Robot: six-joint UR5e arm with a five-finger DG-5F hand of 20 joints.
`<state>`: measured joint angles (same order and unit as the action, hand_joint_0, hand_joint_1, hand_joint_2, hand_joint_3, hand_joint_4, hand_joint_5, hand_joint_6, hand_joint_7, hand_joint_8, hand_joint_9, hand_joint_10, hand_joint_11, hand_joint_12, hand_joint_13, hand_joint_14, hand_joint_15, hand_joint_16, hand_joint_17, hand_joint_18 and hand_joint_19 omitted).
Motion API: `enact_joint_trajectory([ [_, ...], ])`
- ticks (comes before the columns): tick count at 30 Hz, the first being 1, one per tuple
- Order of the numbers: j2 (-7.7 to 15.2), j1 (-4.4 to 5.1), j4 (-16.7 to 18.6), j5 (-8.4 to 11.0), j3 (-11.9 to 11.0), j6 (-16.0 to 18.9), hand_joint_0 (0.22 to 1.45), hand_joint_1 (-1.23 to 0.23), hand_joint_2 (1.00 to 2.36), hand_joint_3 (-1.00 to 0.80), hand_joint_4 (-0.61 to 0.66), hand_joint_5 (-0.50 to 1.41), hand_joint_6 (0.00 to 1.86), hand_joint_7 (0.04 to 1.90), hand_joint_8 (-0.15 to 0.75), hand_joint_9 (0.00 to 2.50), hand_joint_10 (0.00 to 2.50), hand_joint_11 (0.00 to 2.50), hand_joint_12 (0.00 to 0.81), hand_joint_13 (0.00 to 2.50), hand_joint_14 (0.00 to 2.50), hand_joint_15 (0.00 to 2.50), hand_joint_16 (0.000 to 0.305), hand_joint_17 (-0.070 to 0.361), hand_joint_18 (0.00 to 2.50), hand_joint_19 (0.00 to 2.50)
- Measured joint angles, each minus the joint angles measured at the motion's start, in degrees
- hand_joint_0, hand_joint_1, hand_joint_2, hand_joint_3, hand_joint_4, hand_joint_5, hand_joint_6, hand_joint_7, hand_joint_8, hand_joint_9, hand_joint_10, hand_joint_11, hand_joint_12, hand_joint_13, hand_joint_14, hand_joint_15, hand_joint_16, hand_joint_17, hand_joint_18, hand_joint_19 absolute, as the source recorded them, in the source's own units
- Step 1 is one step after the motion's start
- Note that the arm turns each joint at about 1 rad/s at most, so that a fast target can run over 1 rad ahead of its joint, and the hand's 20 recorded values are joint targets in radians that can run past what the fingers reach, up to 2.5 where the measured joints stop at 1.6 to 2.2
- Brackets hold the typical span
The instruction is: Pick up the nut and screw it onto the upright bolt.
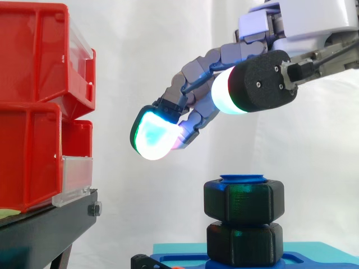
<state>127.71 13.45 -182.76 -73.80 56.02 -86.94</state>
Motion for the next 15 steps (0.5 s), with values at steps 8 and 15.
enact_joint_trajectory([
  [8,-0.01,0.17,-1.29,0.03,0.55,1.66,0.43,-0.2,1.0,-0.5,0.16,-0.15,0.5,0.6,0.172,0.32,0.0,0.0,0.309,0.15,0.0,0.0,0.037,0.083,0.0,0.0],
  [15,-0.01,0.3,-5.17,-0.86,0.57,1.8,0.43,-0.21,1.0,-0.5,0.17,-0.15,0.5,0.64,0.182,0.37,0.0,0.0,0.309,0.22,0.0,0.0,0.036,0.081,0.0,0.0],
])
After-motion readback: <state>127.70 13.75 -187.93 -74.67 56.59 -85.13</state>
